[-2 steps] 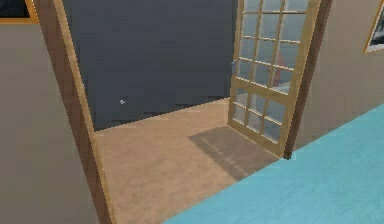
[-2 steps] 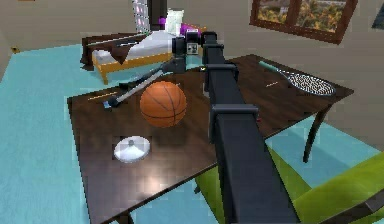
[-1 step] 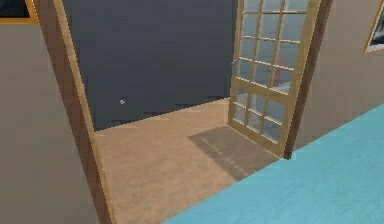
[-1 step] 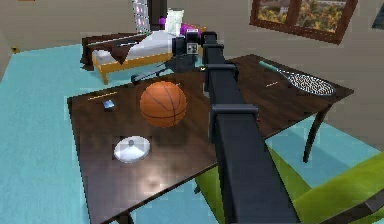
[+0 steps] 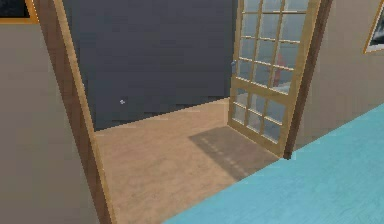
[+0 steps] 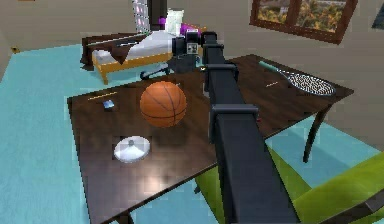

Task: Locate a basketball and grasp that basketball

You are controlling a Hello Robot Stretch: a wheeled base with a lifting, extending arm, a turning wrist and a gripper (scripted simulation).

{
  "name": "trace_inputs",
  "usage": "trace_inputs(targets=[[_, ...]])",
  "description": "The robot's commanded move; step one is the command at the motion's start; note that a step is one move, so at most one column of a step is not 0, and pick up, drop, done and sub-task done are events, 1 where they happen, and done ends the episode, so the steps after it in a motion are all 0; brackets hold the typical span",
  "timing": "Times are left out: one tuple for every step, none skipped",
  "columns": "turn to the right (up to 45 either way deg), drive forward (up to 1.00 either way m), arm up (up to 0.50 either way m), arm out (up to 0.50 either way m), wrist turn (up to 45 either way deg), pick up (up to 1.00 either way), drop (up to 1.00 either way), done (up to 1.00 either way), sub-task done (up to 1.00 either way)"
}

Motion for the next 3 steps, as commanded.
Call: trace_inputs(targets=[[0.0,0.00,-0.20,0.00,0.0,0.00,0.00,0.00,0.00],[0.0,0.00,0.00,0.00,0.0,1.00,0.00,0.00,0.00],[0.0,0.00,0.10,0.00,0.0,0.00,0.00,0.00,0.00]])
